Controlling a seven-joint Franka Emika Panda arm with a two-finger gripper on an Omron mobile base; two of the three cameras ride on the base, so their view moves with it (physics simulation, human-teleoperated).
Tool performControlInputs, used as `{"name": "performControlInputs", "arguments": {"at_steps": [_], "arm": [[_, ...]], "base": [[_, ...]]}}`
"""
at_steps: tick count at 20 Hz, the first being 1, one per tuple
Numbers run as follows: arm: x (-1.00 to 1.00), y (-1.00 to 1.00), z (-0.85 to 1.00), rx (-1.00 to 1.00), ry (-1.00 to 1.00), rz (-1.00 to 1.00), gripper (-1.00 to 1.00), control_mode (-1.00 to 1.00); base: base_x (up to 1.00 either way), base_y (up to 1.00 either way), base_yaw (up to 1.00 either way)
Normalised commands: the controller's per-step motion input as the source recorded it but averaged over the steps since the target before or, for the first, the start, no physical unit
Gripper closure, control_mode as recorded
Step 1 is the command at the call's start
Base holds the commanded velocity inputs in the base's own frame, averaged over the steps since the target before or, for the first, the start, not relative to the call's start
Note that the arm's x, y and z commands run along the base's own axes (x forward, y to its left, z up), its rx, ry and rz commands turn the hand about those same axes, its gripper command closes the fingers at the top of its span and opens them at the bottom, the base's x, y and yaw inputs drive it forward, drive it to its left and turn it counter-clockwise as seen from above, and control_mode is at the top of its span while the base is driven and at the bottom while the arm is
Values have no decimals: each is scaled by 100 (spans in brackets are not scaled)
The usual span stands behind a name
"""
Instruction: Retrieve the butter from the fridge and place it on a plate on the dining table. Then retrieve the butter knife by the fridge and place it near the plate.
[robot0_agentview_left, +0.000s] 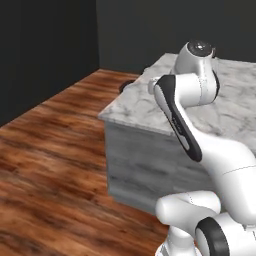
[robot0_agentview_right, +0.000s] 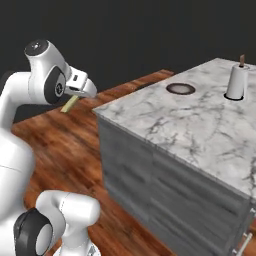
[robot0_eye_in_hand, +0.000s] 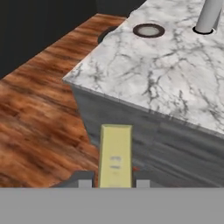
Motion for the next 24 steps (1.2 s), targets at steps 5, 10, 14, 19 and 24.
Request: {"name": "performControlInputs", "arguments": {"at_steps": [5, 10, 14, 19, 24], "arm": [[0, 0, 0, 0, 0, 0, 100, 100], [0, 0, 0, 0, 0, 0, 100, 100], [0, 0, 0, 0, 0, 0, 100, 100], [0, 0, 0, 0, 0, 0, 100, 100], [0, 0, 0, 0, 0, 0, 100, 100]], "base": [[10, 78, -43], [11, 90, -57], [12, 100, -64], [1, 100, -63], [0, 94, -67]]}}
